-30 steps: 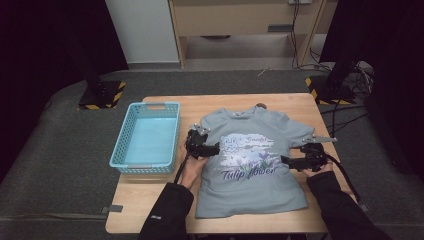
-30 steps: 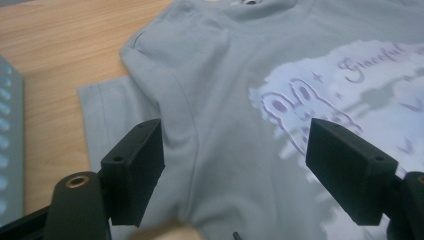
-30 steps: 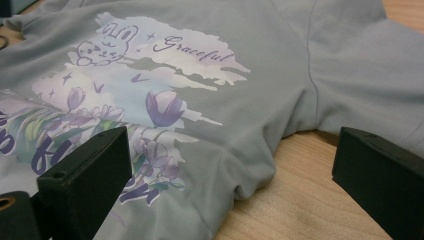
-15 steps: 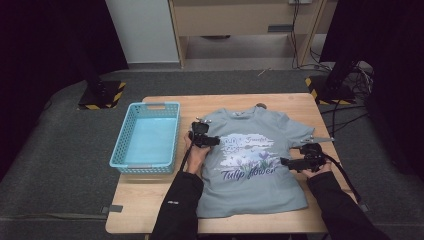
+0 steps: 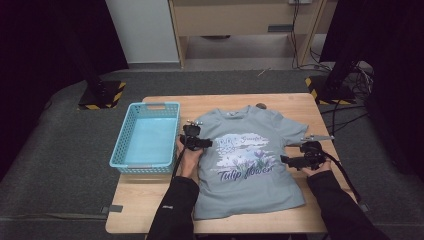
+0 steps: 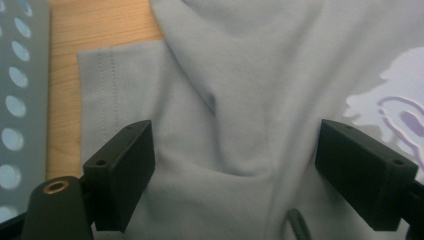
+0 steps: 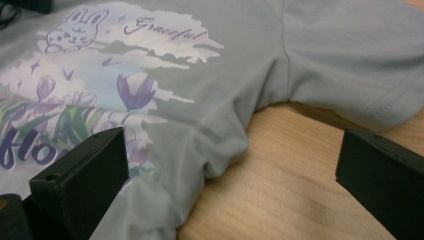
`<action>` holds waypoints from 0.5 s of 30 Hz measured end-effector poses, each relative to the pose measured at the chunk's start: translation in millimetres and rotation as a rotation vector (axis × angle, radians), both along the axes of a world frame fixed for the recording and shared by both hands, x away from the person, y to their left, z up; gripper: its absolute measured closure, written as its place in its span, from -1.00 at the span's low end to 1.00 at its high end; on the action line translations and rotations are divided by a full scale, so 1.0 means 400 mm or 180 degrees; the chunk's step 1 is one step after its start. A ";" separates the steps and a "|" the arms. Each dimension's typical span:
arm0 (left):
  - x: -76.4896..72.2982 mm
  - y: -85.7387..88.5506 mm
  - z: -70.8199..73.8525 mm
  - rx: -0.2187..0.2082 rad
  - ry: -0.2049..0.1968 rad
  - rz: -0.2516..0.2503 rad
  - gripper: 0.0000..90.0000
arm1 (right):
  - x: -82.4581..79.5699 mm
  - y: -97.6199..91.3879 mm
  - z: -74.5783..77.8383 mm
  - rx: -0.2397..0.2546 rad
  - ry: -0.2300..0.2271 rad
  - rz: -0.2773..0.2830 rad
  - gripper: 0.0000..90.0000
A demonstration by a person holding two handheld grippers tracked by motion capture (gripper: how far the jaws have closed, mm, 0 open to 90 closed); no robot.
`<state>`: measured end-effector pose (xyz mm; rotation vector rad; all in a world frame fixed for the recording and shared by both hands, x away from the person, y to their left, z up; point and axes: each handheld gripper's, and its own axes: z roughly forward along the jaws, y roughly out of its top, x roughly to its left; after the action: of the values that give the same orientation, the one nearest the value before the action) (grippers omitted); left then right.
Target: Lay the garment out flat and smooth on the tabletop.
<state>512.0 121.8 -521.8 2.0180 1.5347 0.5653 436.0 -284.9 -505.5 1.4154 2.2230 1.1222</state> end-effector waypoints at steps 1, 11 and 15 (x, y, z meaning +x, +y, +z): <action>-0.004 -0.005 0.002 0.0033 0.0007 -0.0032 -0.65 | 0.006 0.003 -0.002 0.0024 -0.0006 -0.0019 -0.98; -0.001 -0.026 -0.011 0.0104 -0.0079 -0.0134 -0.65 | 0.072 0.057 -0.039 -0.0313 -0.0129 0.0123 -0.98; 0.007 -0.012 -0.019 -0.0010 -0.0119 -0.0097 -0.69 | 0.102 0.085 -0.046 -0.0318 -0.0109 0.0146 -0.96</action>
<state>514.8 116.9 -529.3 2.0138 1.4796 0.5851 476.8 -250.8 -524.0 1.3021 2.2646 1.0263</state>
